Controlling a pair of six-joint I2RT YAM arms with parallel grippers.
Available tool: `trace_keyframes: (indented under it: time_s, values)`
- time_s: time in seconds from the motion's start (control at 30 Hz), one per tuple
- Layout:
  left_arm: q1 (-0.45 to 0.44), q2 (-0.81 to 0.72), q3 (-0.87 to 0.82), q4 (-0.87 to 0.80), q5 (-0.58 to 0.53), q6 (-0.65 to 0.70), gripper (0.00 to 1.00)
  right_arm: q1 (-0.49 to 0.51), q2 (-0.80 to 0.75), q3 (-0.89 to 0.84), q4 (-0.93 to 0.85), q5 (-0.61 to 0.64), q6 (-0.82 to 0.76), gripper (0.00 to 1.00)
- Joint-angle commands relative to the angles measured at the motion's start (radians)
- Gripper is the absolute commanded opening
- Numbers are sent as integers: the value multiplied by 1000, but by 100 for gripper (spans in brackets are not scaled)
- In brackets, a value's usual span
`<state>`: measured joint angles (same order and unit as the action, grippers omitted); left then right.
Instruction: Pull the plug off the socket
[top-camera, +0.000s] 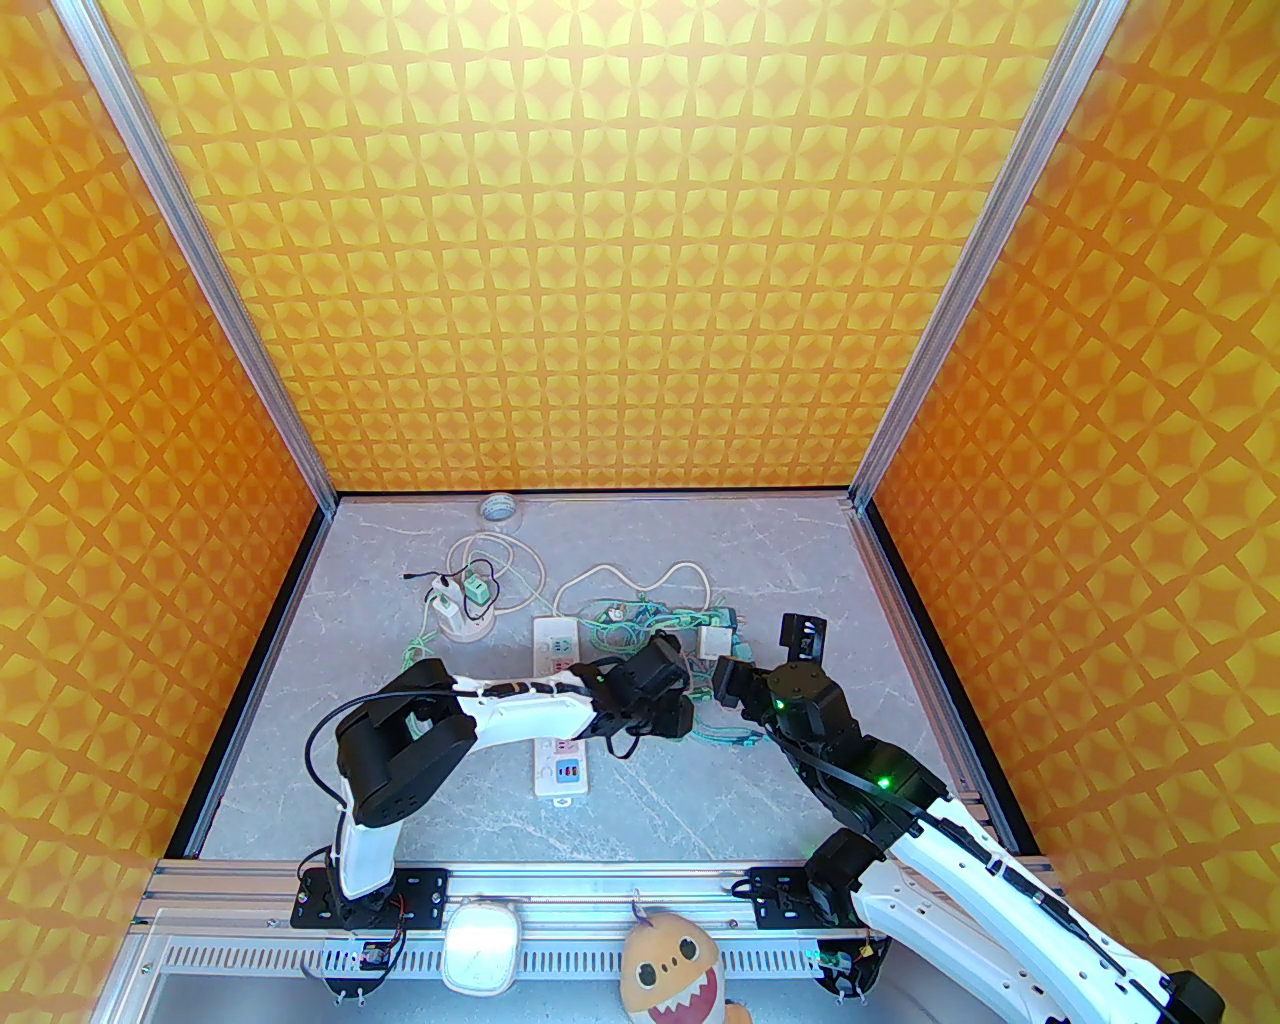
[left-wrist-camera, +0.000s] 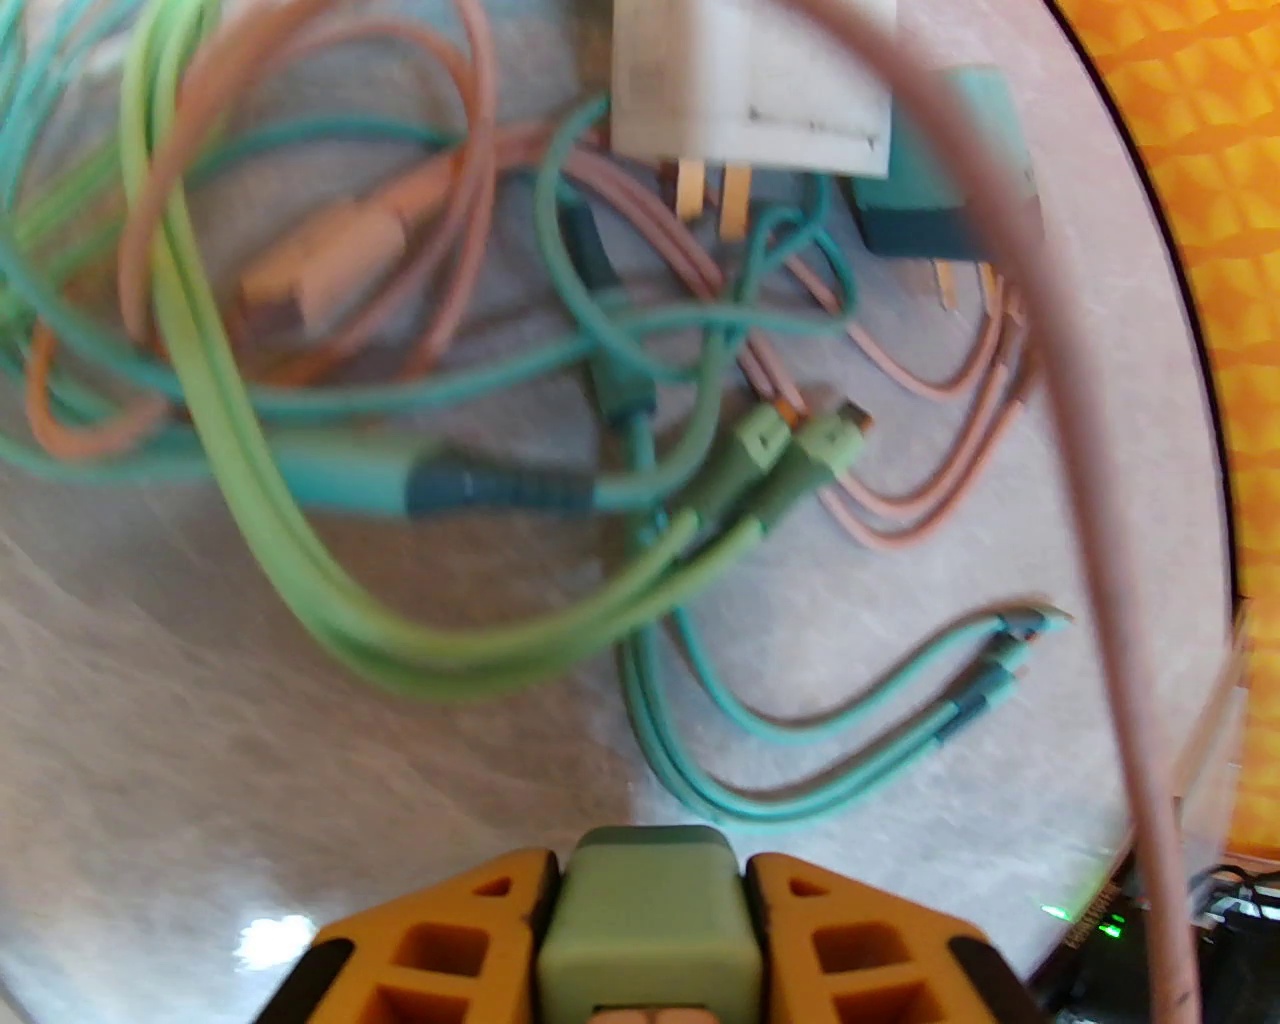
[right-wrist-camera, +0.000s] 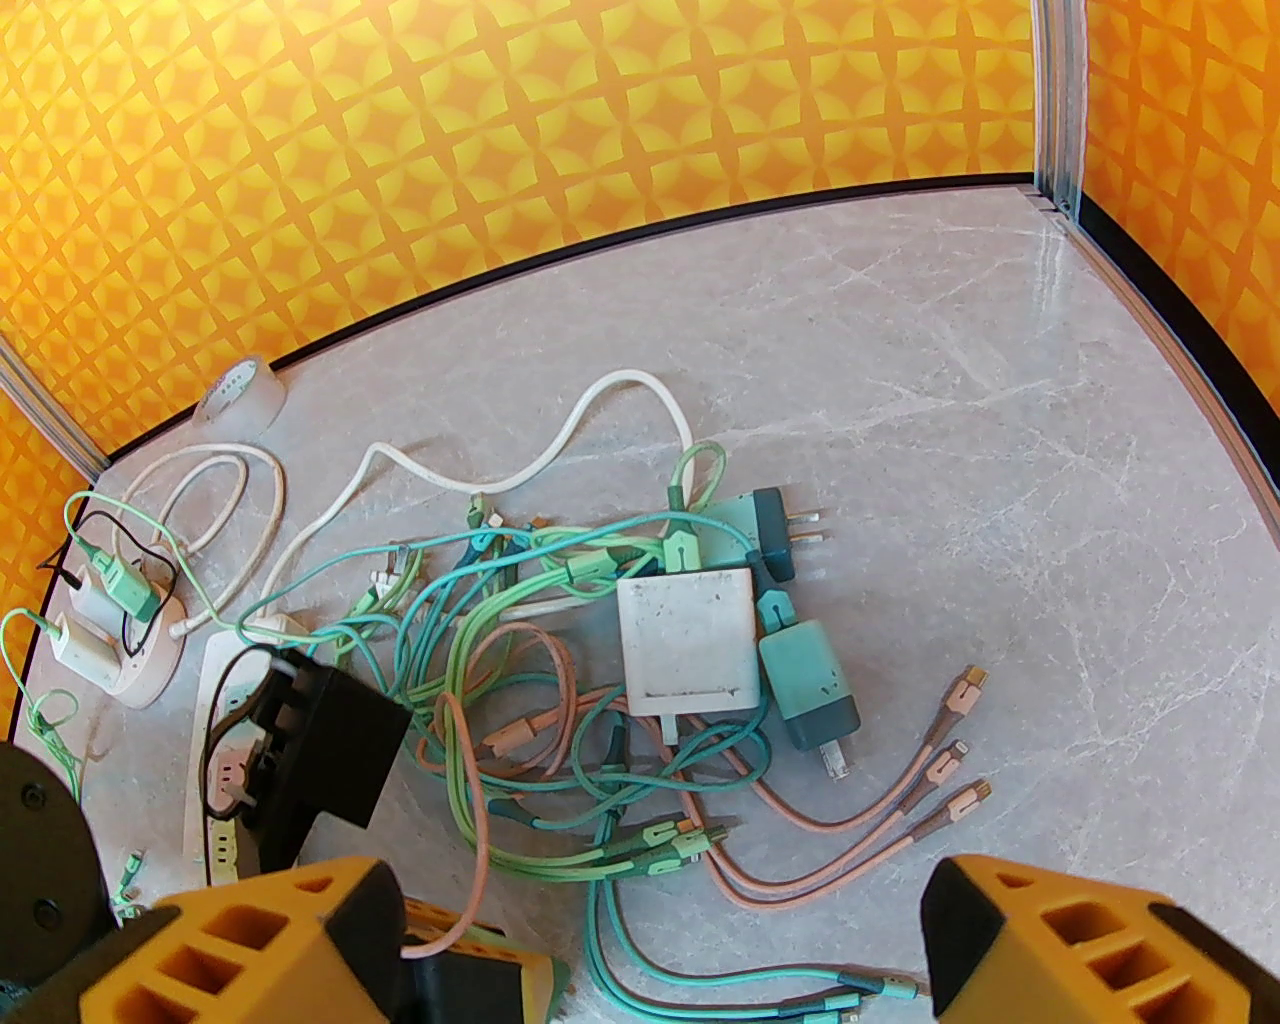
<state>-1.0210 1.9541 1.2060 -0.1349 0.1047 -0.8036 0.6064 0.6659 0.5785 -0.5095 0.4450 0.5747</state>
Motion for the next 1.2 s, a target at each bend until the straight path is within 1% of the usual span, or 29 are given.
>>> trace_keyframes:
  time_s: [0.0,0.03,0.07,0.23,0.37,0.43,0.53,0.6,0.63,0.7,0.77,0.8,0.87,0.9,1.03,1.17]
  values:
    - [10,-36,-32,81,66,-37,35,-3,1,-23,21,-13,18,90]
    - [10,-38,-34,68,62,-34,42,-3,1,-23,23,-15,18,90]
    - [11,-40,-33,55,55,-31,46,-3,3,-23,24,-16,19,90]
    - [31,-70,-55,27,34,-25,61,-3,11,-20,24,-26,21,90]
    - [50,-107,-92,29,28,-19,67,-3,13,-16,28,-43,6,91]
    - [56,-131,-109,24,28,-11,72,-3,24,-10,33,-64,-4,92]
    - [56,-169,-131,12,19,8,77,-3,54,0,39,-94,-12,95]
    - [56,-204,-146,-5,0,18,79,-2,75,4,48,-121,-16,98]
    - [56,-224,-155,-17,-13,23,81,-3,85,7,56,-138,-20,99]
    - [59,-269,-171,-42,-43,35,81,-3,104,11,70,-169,-25,98]
    - [64,-314,-184,-73,-73,46,86,-3,124,18,88,-203,-34,98]
    - [68,-340,-193,-85,-87,51,92,-3,136,24,97,-222,-39,99]
    - [80,-386,-209,-105,-104,63,94,-3,160,37,110,-254,-42,99]
    - [88,-412,-219,-120,-117,67,99,-2,176,44,121,-276,-44,98]
    - [150,-508,-263,-167,-147,87,99,-2,251,78,172,-379,-44,98]
    - [231,-608,-302,-233,-180,122,99,5,344,125,214,-444,-43,98]
